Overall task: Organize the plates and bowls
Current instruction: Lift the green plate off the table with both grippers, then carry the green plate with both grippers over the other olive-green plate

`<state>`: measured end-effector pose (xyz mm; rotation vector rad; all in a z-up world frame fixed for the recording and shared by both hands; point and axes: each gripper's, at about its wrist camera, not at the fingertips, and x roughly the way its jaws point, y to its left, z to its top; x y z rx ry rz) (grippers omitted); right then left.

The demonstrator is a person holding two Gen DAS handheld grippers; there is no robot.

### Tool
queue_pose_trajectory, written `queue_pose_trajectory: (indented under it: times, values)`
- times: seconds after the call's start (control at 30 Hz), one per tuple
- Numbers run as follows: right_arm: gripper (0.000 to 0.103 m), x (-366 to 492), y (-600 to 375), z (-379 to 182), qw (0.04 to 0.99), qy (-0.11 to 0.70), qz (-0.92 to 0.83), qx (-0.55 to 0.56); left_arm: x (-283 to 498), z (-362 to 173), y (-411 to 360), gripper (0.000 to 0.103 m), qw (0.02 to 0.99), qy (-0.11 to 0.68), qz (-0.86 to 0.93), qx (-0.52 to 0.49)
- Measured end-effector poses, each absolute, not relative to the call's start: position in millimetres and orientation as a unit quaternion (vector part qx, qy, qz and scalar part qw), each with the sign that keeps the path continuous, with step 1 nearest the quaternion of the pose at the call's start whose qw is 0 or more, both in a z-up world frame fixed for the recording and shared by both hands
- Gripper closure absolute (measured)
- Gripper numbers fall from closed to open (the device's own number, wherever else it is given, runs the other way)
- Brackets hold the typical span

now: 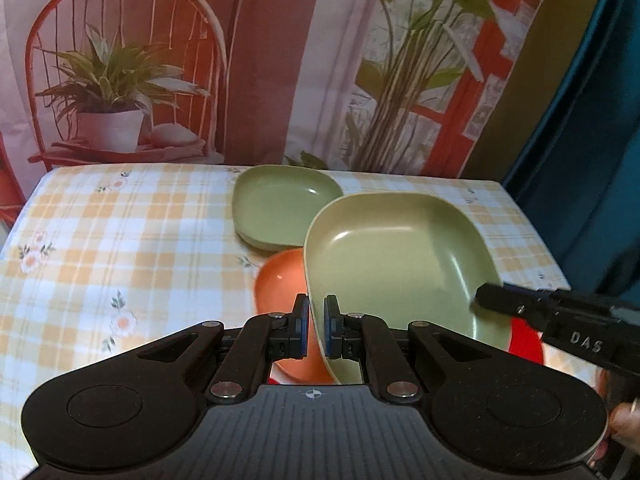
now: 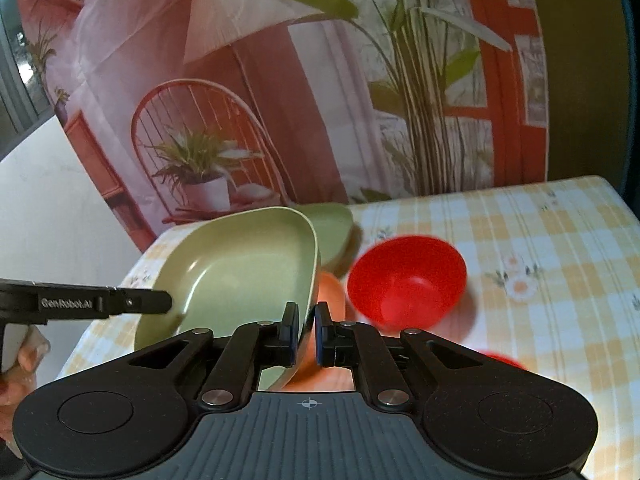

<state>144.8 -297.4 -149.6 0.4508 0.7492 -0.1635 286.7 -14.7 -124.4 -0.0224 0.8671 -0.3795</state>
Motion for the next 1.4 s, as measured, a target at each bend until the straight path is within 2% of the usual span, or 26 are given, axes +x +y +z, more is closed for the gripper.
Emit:
queue_pose_trajectory:
  times: [0.5, 1.4]
  values:
    - [0.096, 193, -297, -214, 0.878, 0.418, -0.094, 0.212, 333, -170, -12, 0.095, 0.869, 0.467, -0.160, 0.016]
    - [0.095, 204, -286, -232, 0.880, 0.441, -0.097, 0.147, 339, -195, -25, 0.094, 0.864, 0.473, -0.158, 0.067]
